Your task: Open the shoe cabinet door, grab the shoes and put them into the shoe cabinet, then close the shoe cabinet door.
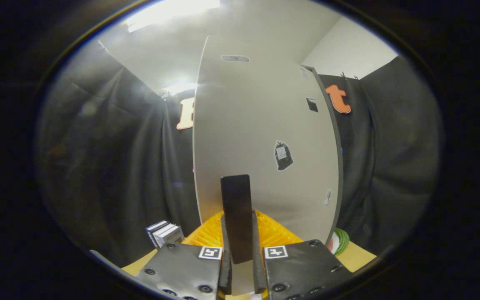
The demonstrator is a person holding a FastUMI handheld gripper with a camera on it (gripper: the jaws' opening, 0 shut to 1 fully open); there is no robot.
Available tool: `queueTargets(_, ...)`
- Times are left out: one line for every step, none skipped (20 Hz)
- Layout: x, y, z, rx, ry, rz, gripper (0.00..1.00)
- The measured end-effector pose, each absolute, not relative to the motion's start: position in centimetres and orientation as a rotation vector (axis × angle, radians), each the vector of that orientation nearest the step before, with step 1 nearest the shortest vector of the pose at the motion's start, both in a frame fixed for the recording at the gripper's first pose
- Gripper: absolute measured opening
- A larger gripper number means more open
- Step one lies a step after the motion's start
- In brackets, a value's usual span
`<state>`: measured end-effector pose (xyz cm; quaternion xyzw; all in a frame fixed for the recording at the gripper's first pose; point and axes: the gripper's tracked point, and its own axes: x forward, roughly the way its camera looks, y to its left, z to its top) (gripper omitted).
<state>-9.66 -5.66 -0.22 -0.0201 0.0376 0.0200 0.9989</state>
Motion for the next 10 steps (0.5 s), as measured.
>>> queueTargets(-10.2,-6.1,0.0,-0.042,0.077,0.048,0.22)
queueTargets(-10.7,-6.7,0.2,-0.043,0.080,0.055,0.22)
queueTargets(-11.2,-7.3,0.5,-0.043,0.084,0.062,0.22)
queueTargets(-11.7,-7.9,0.6,-0.042,0.086,0.068,0.22)
queueTargets(-12.2,-8.4,0.9,-0.040,0.086,0.074,0.22)
queueTargets(-12.9,-9.0,1.1,-0.040,0.087,0.079,0.22)
queueTargets(-13.4,-9.7,1.3,-0.040,0.088,0.082,0.22)
queueTargets(-14.1,-10.4,1.5,-0.039,0.089,0.085,0.22)
queueTargets(-14.6,-11.1,1.6,-0.034,0.090,0.090,0.22)
queueTargets(-15.3,-11.7,1.7,-0.027,0.094,0.095,0.22)
